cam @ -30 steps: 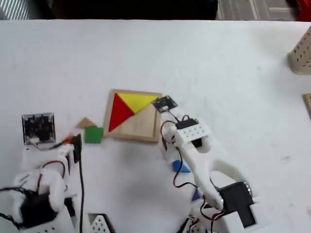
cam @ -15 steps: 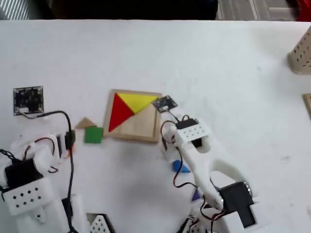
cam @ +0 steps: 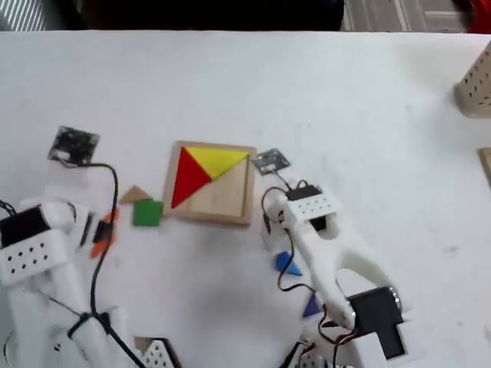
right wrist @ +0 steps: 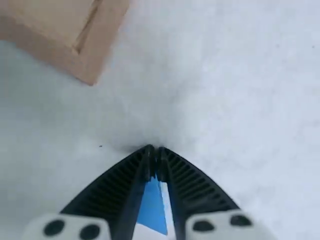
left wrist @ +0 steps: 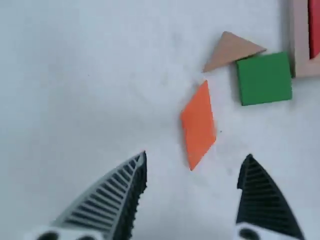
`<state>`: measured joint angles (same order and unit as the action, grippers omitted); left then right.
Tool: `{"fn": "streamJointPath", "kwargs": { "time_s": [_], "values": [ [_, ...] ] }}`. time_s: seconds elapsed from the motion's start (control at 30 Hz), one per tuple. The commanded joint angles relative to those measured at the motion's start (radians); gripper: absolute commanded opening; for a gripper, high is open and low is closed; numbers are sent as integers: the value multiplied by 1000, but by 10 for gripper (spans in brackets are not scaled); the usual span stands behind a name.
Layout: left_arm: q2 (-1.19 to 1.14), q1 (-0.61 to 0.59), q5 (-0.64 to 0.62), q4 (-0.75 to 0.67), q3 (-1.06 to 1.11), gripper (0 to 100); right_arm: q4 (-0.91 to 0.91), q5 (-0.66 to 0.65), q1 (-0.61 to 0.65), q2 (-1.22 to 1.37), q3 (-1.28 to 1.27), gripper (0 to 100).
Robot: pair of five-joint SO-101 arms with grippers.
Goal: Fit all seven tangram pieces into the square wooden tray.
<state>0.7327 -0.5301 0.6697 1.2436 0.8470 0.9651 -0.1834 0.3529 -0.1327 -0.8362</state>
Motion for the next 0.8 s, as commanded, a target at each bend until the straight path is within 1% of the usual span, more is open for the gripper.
{"fn": "streamJointPath", "kwargs": {
  "time_s": [0.0,0.07,0.1,0.13,0.2,0.3,0.37,0.5,0.53,0.57,0.67,0.77],
  "values": [
    [-87,8,255,-89,-41,298,15,-9,-70,-24,3,24],
    [-136,12,354,-121,-41,298,15,-12,-87,-24,3,24],
    [-165,13,356,-144,-43,298,15,-14,-88,-24,3,24],
    [-194,16,325,-166,-48,298,15,-14,-88,-24,3,24],
    [-245,21,238,-189,-49,298,15,-14,-87,-24,3,24],
    [-291,19,74,-178,-41,298,15,-14,-85,-24,3,24],
    [-291,21,-68,-155,-20,298,15,-14,-84,-24,3,24],
    [-274,24,-390,-155,0,299,10,-14,-82,-24,3,24],
    [-271,24,-451,-155,3,299,10,-14,-82,-24,3,24],
    [-269,24,-486,-155,6,299,10,-14,-82,-24,3,24],
    [-282,24,-505,-166,29,298,10,-14,-82,-24,3,25],
    [-314,24,-506,-253,94,298,10,-14,-82,-24,3,25]
  ]
}}
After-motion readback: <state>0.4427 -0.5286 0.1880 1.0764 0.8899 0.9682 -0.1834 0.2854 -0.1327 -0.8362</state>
